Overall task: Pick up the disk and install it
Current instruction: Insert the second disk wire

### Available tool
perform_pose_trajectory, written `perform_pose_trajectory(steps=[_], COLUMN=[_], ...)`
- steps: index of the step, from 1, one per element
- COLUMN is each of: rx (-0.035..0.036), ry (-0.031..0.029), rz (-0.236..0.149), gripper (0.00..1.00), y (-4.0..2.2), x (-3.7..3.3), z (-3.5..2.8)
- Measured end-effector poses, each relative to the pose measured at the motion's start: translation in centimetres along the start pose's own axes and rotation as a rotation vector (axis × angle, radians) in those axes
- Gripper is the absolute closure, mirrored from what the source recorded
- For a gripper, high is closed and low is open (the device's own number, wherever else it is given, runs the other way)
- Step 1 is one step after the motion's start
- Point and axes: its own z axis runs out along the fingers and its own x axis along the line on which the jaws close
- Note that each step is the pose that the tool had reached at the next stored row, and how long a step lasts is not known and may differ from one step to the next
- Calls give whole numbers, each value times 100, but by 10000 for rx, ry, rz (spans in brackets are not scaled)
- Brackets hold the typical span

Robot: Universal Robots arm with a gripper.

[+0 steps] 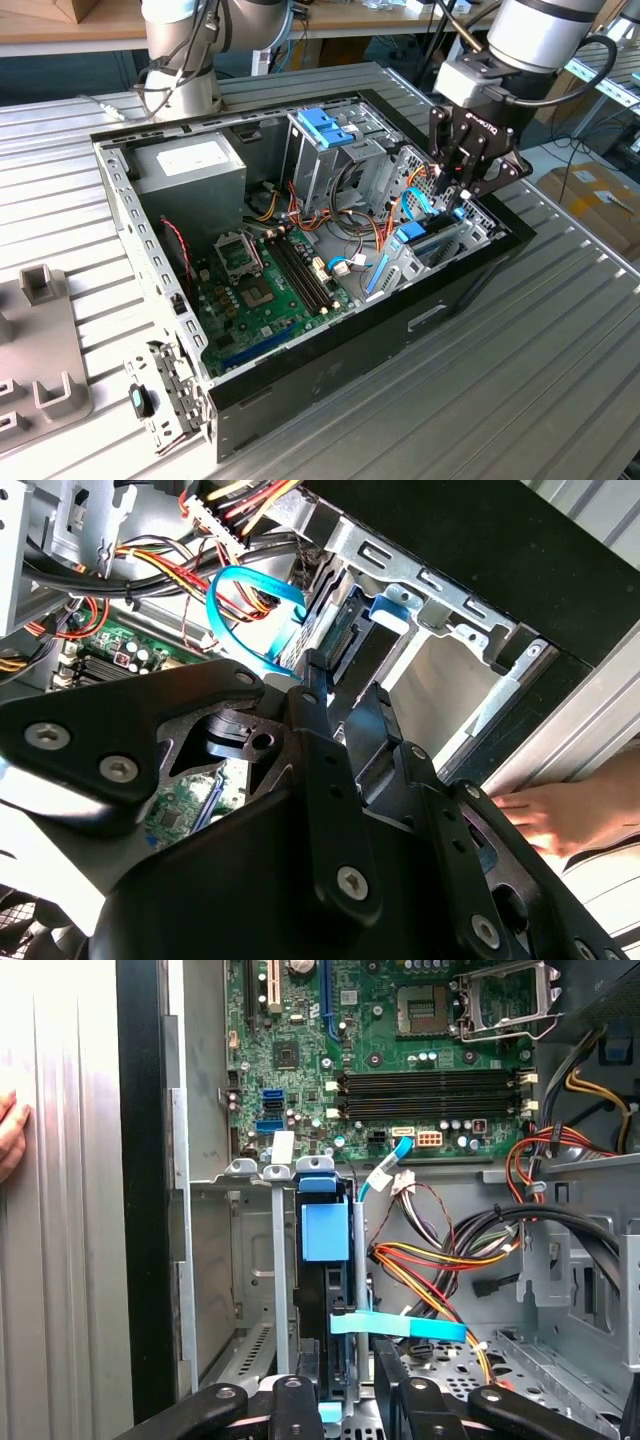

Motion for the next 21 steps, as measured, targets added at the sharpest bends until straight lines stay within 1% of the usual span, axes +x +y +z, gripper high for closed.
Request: perform_pose_trajectory(steps=[10,17,21], rx=[0,1,10], ry=[-2,0,-28], rz=[0,-29,-198], gripper=[64,64,64], y=[0,-9,-24], x=[-2,-4,-7], z=[-78,-82,-81])
